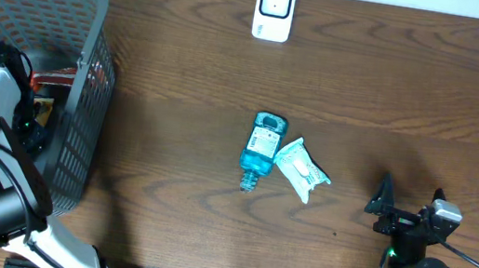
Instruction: Scan the item barcode
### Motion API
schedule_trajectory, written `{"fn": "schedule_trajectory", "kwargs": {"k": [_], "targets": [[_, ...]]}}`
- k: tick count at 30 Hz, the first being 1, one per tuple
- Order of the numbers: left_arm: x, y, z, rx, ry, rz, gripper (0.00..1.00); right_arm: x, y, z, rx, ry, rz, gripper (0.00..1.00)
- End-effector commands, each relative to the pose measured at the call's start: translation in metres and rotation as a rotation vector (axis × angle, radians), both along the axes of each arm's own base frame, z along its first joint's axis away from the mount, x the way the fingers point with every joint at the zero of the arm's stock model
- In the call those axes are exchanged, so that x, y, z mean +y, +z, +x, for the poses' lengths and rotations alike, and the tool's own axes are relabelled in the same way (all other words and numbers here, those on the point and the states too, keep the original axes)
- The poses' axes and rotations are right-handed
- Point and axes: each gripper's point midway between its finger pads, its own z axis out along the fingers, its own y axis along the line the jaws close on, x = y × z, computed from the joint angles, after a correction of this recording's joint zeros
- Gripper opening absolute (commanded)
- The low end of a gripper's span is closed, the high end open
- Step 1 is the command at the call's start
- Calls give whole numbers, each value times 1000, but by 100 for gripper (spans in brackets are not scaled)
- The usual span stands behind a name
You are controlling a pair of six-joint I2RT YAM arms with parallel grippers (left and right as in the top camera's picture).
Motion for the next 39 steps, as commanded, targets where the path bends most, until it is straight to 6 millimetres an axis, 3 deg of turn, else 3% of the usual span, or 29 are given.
{"fn": "schedule_trajectory", "kwargs": {"k": [1,3,4,10,15,20,27,31,35,37,39], "targets": [[-19,-21,-25,59,40,-79,43,-3,-1,0,2,-12,-12,99],[-27,-27,-30,67,44,-114,24,-3,-1,0,2,-12,-12,99],[-32,-31,-33,70,45,-135,8,-3,-1,0,2,-12,-12,99],[-40,-31,-26,62,-97,-221,7,-3,-1,0,2,-12,-12,99],[-24,6,1,-15,-263,-169,7,-3,-1,0,2,-12,-12,99],[-9,74,26,-152,-400,-34,7,-3,-1,0,2,-12,-12,99],[-4,200,34,-378,-602,284,7,-3,-1,0,2,-12,-12,99],[-18,276,32,-495,-777,508,7,-3,-1,0,2,-12,-12,99],[-38,324,23,-547,-888,660,8,-3,-1,0,2,-12,-12,99],[-37,327,13,-523,-861,684,31,-3,-1,0,2,-12,-12,99],[-29,314,3,-450,-806,657,70,-3,-1,0,2,-12,-12,99]]}}
